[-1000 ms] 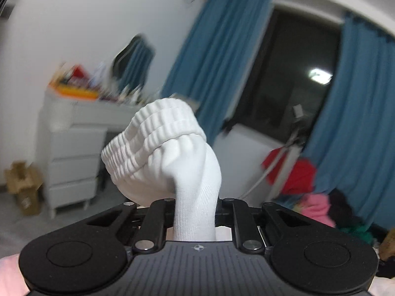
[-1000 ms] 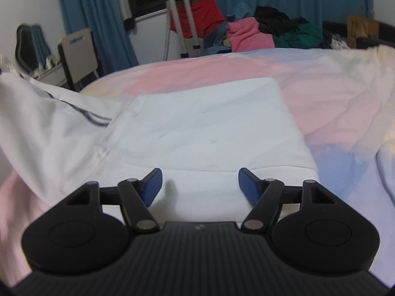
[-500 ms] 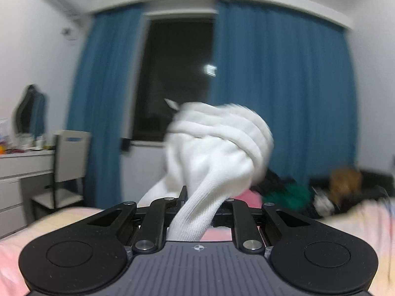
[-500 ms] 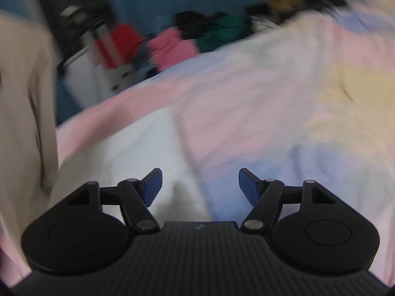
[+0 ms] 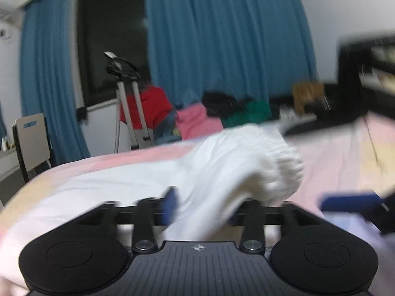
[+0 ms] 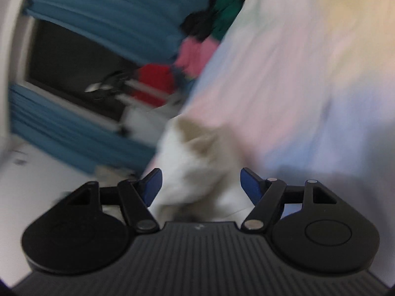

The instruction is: Fold clothes

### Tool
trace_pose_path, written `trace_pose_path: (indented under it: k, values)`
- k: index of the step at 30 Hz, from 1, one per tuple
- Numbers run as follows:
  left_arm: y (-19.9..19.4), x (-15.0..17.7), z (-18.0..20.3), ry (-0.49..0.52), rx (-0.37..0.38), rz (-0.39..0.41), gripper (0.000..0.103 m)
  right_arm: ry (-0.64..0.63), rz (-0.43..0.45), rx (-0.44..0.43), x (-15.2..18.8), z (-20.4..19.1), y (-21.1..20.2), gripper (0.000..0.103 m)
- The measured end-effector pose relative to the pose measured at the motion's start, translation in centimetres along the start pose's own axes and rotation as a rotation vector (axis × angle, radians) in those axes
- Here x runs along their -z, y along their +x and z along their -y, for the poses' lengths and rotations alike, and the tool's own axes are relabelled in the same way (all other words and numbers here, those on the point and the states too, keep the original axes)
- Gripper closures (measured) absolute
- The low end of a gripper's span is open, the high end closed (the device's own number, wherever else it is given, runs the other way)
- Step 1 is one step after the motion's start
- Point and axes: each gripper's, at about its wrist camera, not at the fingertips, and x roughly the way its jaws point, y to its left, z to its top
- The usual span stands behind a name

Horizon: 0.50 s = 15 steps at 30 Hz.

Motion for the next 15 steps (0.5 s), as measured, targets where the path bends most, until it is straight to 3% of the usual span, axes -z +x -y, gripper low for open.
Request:
trace_pose_path:
  k: [1,3,5,7,10,13,15]
  values:
    - [-0.6,0.5,-1.3,0.038,0.035,-0.022,0.029,0.016,-0.024,-0.026,0.2,0.0,0.5,0.030]
    - [-1.4,0.7,-4.6,0.124,0.133,-0.057,0.019,0.047,-0.071,-0.077,0.5,0.1,1.4,0.030]
    - [-3.0,1.1,-6.4,0.234,0.163,-0.073,0.018,0.079,-0.118,-0.129,0.8,0.2,2.4,0.030]
    - [-4.6,2.1,-8.1,0.313,0.146,-0.068,0.013,0.111,-0.166,-0.181,1.1,0.2,3.3,0.030]
    - [-6.3,4.1,-10.3,0.369,0.071,-0.064,0.012,0.036,-0.118,-0.142,1.4,-0.8,3.5,0.031]
    - [-5.6,5.6,-12.1,0.290,-0.042,-0.123,0.012,-0.040,-0.071,-0.103,1.6,-1.8,3.6,0.031]
    - [-5.1,6.2,-12.1,0.237,-0.054,-0.180,0.012,-0.090,-0.039,-0.077,1.8,-2.4,3.7,0.039]
